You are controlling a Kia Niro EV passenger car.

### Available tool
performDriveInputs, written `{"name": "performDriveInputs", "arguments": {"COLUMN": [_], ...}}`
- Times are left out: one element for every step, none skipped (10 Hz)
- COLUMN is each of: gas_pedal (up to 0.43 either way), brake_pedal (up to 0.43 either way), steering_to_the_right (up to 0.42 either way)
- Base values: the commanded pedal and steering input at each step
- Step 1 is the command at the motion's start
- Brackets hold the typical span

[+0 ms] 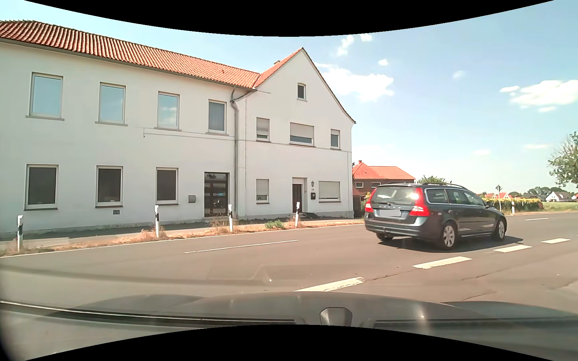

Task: Follow the waypoints while adhering to traffic rules and regulations

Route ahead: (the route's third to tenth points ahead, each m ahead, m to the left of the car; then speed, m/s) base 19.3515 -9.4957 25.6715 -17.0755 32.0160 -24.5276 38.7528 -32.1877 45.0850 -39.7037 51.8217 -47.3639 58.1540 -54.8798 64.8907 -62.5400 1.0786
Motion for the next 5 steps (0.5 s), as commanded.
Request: {"name": "performDriveInputs", "arguments": {"gas_pedal": [0.421,0.421,0.421,0.421,0.421], "brake_pedal": [0.006,0.006,0.006,0.006,0.006], "steering_to_the_right": [0.155,0.161,0.168,0.179,0.189]}}
